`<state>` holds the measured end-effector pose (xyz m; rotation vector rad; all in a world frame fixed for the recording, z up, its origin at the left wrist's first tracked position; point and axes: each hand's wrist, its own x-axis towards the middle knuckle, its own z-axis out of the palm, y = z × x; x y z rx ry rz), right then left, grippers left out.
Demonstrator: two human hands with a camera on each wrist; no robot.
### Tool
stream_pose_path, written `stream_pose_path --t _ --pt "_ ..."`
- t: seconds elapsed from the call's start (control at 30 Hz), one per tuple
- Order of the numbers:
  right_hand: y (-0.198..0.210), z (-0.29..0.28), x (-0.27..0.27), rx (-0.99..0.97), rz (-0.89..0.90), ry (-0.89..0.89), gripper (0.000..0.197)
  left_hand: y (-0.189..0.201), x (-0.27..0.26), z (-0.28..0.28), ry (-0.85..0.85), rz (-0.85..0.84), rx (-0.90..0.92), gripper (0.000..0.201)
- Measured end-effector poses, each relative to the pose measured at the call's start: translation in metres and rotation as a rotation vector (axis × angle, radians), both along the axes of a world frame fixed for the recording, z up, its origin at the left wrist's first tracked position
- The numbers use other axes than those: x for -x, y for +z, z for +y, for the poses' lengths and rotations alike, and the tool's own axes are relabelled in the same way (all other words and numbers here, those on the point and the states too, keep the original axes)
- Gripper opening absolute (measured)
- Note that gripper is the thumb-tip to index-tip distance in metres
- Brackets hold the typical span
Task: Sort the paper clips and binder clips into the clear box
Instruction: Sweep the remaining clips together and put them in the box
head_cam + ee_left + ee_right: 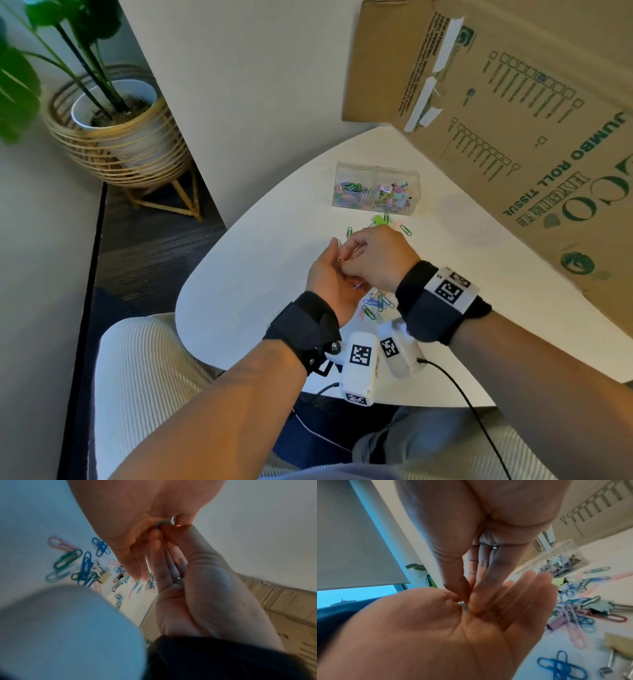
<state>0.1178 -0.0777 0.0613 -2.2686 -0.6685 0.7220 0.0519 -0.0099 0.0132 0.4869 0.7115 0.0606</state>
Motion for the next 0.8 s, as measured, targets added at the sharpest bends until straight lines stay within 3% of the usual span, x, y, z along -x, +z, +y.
stream_pose_path --t 0.1,0.27,0.43,0.5,0.53,0.63,0.73,0.8 --pt "0.007 0.004 -0.024 -0.079 0.03 -0.113 0.008 -0.004 0.0 0.01 -0.034 0.038 -0.095 0.043" --pt "0.017 0.031 -0.092 -0.218 -0.188 -0.325 0.015 -0.012 0.007 0.027 -0.157 0.079 -0.372 0.033" --pt "0.004 0.052 -0.121 -0.103 -0.212 -0.225 0.011 -0.006 0.013 0.034 -0.262 0.112 -0.686 0.026" --pt "0.002 0.047 -0.124 -0.036 -0.221 -0.18 0.028 -0.002 0.014 0.037 -0.317 0.114 -0.875 0.025" --pt "0.004 0.04 -0.123 -0.05 -0.249 -0.185 0.028 0.0 0.016 0.04 -0.365 0.099 -0.999 0.025" --pt "0.007 0.01 -0.113 -0.086 -0.344 -0.137 0.014 0.009 0.023 0.043 -0.644 0.053 -1.328 0.023" --pt "0.0 -0.023 -0.107 0.128 -0.339 0.09 0.01 0.015 0.024 0.03 -0.979 0.034 -1.525 0.022" --pt "-0.013 -0.035 -0.108 0.319 -0.323 0.217 0.024 0.012 0.019 0.013 -1.156 0.017 -1.559 0.027"
